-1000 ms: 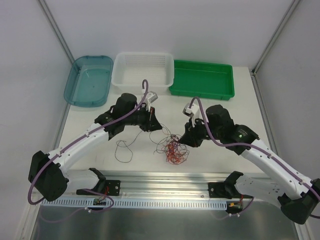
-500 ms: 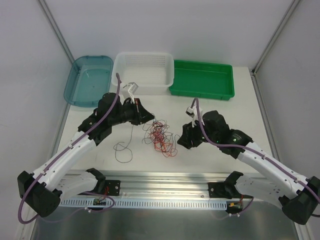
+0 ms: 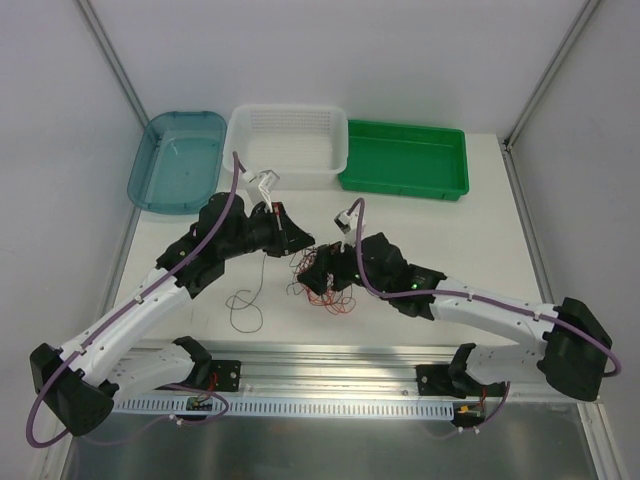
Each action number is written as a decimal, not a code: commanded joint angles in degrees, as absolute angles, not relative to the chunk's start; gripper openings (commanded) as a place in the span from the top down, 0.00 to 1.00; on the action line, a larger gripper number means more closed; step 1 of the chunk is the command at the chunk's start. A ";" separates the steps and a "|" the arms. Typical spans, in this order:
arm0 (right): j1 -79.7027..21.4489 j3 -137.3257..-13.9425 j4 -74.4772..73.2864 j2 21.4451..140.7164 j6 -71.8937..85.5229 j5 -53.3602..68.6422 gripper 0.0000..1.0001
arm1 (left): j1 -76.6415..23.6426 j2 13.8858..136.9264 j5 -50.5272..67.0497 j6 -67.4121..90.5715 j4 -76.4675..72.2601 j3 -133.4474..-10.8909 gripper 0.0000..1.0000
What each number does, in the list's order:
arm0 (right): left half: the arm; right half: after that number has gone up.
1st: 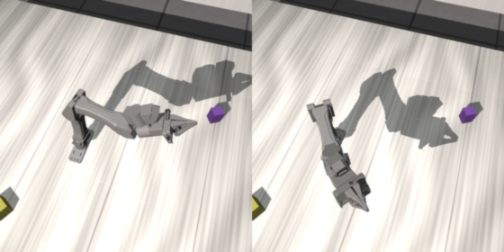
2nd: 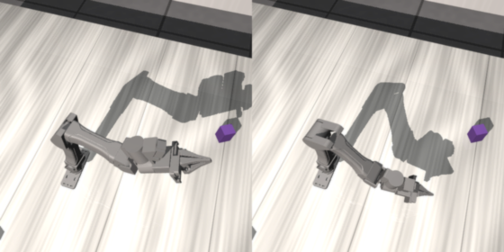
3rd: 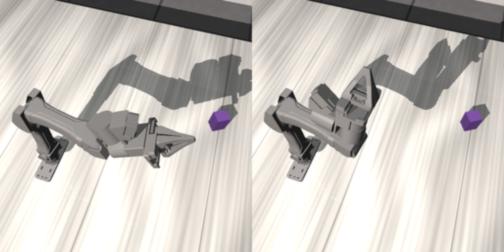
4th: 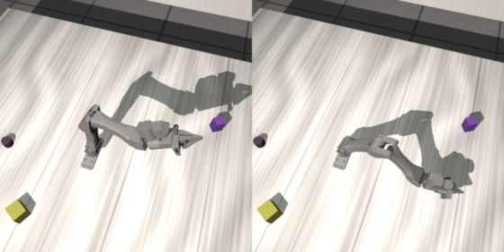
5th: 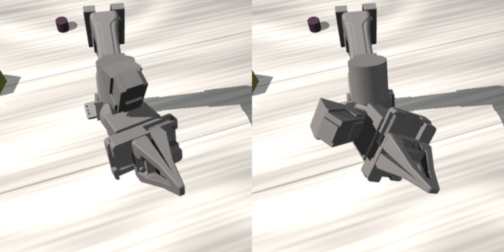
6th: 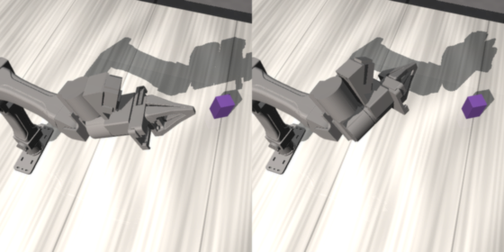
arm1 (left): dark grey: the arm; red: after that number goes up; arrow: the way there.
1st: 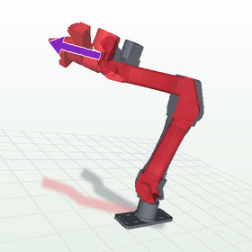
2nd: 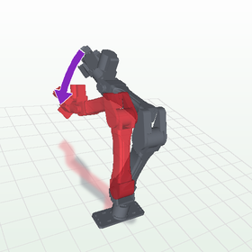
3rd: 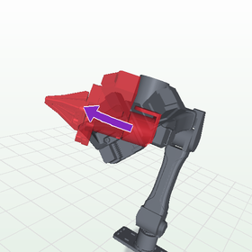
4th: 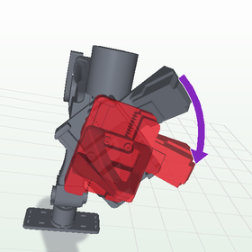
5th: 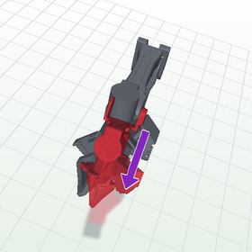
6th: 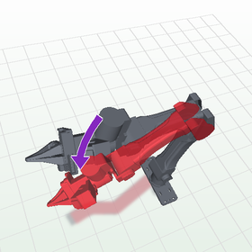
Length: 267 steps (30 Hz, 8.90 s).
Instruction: Untangle the cables
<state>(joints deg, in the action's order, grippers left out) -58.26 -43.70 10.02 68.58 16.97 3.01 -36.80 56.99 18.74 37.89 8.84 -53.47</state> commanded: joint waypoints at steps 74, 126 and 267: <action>-41.92 -48.96 -26.10 70.93 4.75 9.93 0.34 | -17.49 60.03 -0.36 42.27 12.04 -32.43 0.72; -42.98 -47.29 -33.39 55.38 -1.14 8.18 0.08 | -25.67 64.16 -16.97 47.67 15.02 -55.79 1.00; -44.56 -49.48 -28.92 63.28 9.84 2.38 0.96 | -45.09 109.34 16.98 11.43 2.29 -70.75 0.80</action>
<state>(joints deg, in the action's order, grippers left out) -44.73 -47.88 -29.39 63.33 8.97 1.93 -44.77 108.88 17.93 12.71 3.62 -68.99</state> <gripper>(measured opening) 0.041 0.297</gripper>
